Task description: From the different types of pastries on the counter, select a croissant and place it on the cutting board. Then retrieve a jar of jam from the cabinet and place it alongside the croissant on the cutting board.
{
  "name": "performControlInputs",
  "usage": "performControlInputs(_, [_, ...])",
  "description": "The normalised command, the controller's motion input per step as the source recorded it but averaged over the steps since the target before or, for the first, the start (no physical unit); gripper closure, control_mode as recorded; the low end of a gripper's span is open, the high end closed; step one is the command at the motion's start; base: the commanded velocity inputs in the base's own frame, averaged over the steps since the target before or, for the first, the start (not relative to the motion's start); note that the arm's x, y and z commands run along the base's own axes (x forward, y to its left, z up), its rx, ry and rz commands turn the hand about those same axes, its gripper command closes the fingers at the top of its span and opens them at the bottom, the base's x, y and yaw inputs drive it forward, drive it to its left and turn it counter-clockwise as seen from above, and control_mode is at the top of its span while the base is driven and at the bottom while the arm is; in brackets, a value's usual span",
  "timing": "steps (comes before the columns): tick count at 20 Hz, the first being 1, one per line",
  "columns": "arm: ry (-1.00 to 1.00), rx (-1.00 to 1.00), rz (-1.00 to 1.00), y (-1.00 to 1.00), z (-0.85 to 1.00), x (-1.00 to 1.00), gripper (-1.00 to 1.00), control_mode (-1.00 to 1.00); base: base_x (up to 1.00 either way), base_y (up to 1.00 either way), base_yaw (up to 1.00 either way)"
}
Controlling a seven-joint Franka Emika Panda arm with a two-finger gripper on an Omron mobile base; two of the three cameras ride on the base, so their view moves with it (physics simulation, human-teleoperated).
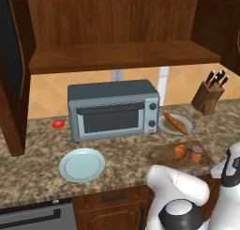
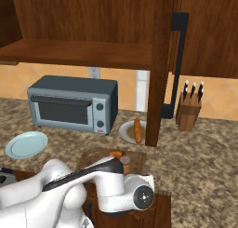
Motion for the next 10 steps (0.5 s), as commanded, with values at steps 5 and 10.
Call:
performControlInputs(5, [0.01, 0.0, -0.04, 0.02, 0.7, -1.0, -1.0, -1.0, 0.0, 0.0, 0.0])
performControlInputs(10, [0.12, -0.03, -0.25, 0.07, 0.23, -0.97, -1.0, -1.0, 0.0, 0.0, 0.0])
